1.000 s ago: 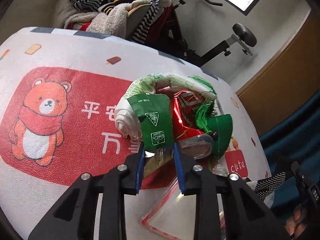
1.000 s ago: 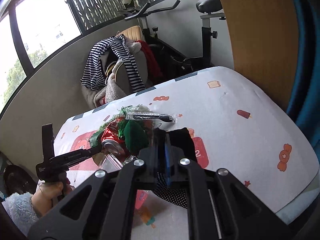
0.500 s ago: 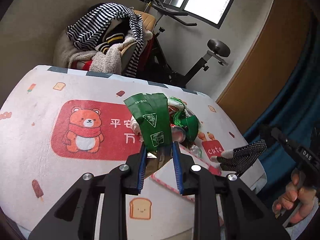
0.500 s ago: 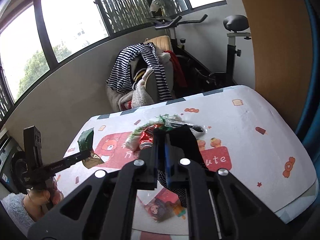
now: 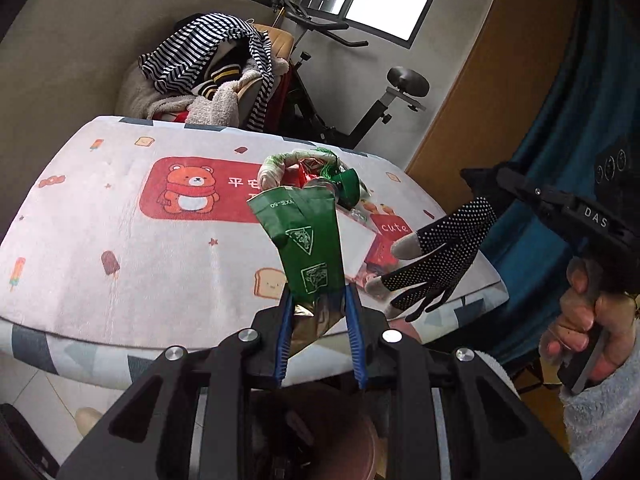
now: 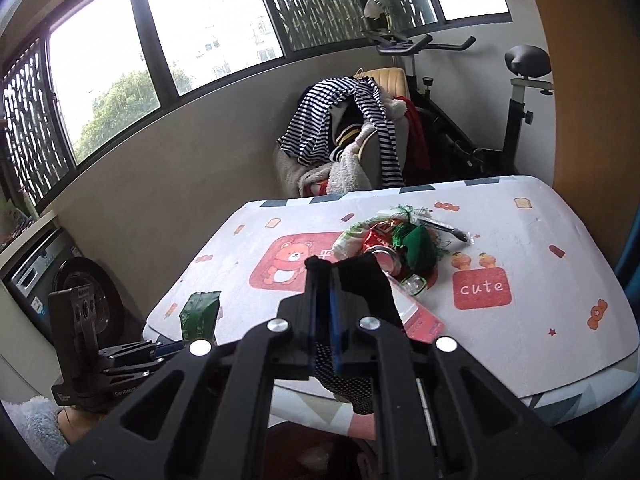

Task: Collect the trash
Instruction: 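Drop the green packet into the bin with the left gripper while the right drops the glove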

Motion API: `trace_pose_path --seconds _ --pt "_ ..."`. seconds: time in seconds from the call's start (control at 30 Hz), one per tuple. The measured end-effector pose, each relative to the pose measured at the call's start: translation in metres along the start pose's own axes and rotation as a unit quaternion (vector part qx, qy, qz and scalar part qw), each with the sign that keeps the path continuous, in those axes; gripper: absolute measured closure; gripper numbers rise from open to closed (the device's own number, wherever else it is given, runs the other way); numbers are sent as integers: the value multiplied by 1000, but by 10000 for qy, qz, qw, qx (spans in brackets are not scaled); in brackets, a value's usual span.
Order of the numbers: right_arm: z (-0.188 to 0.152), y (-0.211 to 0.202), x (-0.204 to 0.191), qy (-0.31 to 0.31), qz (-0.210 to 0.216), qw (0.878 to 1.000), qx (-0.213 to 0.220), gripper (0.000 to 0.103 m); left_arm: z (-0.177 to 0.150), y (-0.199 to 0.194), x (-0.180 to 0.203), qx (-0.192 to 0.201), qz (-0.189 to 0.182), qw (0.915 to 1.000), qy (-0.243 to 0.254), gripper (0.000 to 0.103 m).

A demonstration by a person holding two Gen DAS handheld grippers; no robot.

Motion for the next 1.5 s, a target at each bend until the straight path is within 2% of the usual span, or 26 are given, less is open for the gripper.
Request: trace_pose_path --seconds 0.17,0.43,0.7,0.77,0.8,0.83,0.87,0.93,1.03,1.13,1.27,1.5 --pt "-19 -6 -22 -217 147 9994 -204 94 -36 -7 0 -266 -14 9996 7 78" --pt "-47 -13 -34 -367 166 9981 -469 93 -90 -3 -7 -668 53 9978 -14 78" --pt "-68 -20 -36 -422 202 9965 -693 93 -115 3 -12 -902 79 9959 -68 75" --pt "-73 -20 -37 -440 226 9960 -745 94 -116 3 -13 -849 66 9963 -99 57" --pt "-75 -19 -38 -454 239 9956 -779 93 -115 2 -14 -792 78 9968 -118 40" --pt "-78 -18 -39 -462 247 9953 -812 93 -113 1 -15 -731 98 9972 -123 31" --pt "-81 -17 -40 -466 260 9949 -855 93 -112 -1 -17 -678 114 9976 -117 29" --pt "-86 -14 -41 -456 295 9942 -933 93 -106 -5 -20 -596 194 9980 -116 18" --pt "-97 -7 -46 -455 367 9921 -1112 93 -99 -16 -28 -411 380 9984 -34 10" --pt "-109 1 -52 -471 466 9890 -1319 93 -92 -28 -35 -231 699 9971 187 8" --pt "-129 15 -62 -405 645 9837 -1628 93 -87 -41 -47 -35 948 9951 285 7" --pt "-167 44 -77 -295 838 9708 -2230 93 -93 -49 -71 76 1146 9934 -32 7"
Point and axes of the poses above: each gripper's, at about its wrist camera, not at the fingertips, and y roughly the way its jaws point, x to its right, z to its top, the point moved 7 cm from there along y, roughly the way its jaws point, and after that the axes turned 3 degrees about -y, right-handed, at the moved point
